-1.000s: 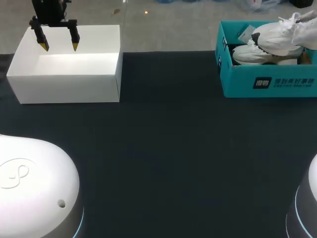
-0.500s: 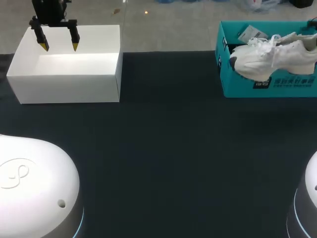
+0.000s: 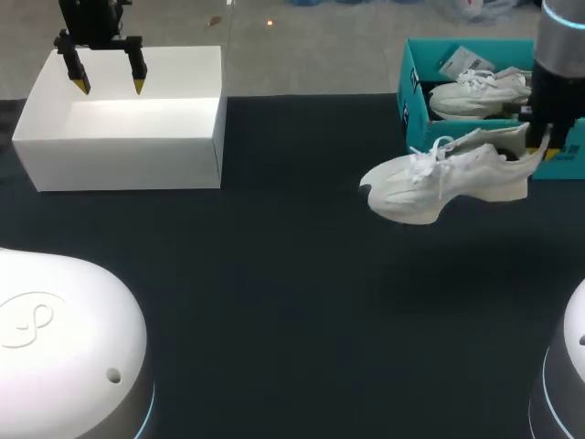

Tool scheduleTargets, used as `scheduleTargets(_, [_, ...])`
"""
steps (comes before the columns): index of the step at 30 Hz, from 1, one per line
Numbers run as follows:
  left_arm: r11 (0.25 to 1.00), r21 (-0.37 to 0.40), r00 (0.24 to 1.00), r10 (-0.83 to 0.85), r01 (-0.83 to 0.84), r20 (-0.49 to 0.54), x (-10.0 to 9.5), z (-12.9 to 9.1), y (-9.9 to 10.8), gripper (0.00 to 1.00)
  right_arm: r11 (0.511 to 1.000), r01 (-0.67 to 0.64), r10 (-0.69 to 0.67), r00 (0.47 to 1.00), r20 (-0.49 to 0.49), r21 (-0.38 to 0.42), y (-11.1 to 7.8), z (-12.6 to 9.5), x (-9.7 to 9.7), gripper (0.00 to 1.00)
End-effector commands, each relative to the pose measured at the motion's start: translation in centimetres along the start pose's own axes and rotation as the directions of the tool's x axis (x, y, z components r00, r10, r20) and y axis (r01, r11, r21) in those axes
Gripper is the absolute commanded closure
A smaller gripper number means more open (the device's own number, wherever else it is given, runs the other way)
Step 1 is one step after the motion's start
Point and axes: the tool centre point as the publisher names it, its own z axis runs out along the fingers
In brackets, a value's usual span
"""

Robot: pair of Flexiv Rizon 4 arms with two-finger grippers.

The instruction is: Take the shoe out of the shoebox, open the shoe tongue, remove and reinsert the insole, then place the shoe into the shoebox

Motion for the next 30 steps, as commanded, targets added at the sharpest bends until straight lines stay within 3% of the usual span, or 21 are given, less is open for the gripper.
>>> scheduleTargets(1, [1.000,0.000,1.000,0.000,0.000,0.000,0.0,0.0,0.0,0.00,0.997,0.014,-0.013,1.000,0.014,-0.073,-3.3,0.1,1.9,1.00])
scheduleTargets(9, [1.000,0.000,1.000,0.000,0.000,0.000,0.0,0.0,0.0,0.00,0.995,0.073,-0.072,0.997,0.017,-0.068,-8.9,1.0,6.4,1.00])
scheduleTargets(15, [1.000,0.000,1.000,0.000,0.000,0.000,0.0,0.0,0.0,0.00,0.991,0.137,-0.137,0.991,0.000,-0.013,-12.5,2.6,10.0,1.00])
scheduleTargets(22, [1.000,0.000,1.000,0.000,0.000,0.000,0.0,0.0,0.0,0.00,0.990,0.139,-0.139,0.990,0.000,0.024,-14.6,4.2,12.4,1.00])
scheduleTargets(30, [1.000,0.000,1.000,0.000,0.000,0.000,0.0,0.0,0.0,0.00,0.999,0.053,-0.052,0.998,0.033,-0.013,-14.4,5.9,13.5,1.00])
